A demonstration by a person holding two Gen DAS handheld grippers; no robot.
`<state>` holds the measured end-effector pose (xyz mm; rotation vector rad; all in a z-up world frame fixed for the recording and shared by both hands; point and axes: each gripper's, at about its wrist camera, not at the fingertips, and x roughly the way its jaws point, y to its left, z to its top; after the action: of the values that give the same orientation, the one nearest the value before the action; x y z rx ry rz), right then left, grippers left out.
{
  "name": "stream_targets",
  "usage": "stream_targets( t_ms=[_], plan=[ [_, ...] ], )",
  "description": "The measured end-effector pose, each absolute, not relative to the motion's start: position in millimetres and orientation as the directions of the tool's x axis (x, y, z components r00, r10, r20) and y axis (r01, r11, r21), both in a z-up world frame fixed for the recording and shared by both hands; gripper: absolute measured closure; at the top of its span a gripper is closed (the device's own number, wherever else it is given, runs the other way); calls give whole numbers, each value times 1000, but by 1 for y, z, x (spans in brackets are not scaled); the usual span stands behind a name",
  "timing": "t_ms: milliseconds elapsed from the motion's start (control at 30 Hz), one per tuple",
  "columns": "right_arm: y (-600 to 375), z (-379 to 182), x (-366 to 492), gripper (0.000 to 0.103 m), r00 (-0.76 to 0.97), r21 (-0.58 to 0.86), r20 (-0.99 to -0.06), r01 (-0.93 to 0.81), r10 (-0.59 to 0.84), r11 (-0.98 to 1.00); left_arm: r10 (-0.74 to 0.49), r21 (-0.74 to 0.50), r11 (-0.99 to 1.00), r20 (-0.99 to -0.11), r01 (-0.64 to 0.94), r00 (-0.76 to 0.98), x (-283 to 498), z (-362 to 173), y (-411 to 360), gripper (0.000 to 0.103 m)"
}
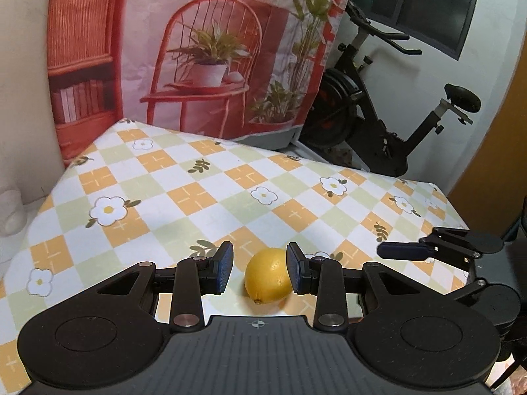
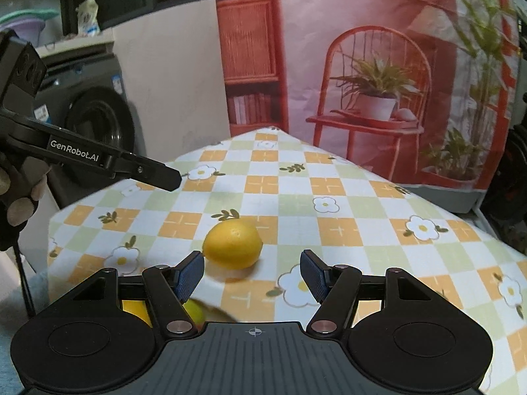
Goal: Organize fruits
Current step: 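Open left gripper and move it to the yellow lemon on the cloth, then close left gripper on the yellow lemon and lift it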
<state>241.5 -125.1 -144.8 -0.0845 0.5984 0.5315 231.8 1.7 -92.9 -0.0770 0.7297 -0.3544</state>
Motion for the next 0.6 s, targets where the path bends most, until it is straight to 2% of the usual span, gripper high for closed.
stream_targets(
  t_ms=[600],
  plan=[
    [-79,-175,297,42,587,-14,-680,-610,440,792,-453,-331,891,-693,310,561,280,-148,0,67]
  ],
)
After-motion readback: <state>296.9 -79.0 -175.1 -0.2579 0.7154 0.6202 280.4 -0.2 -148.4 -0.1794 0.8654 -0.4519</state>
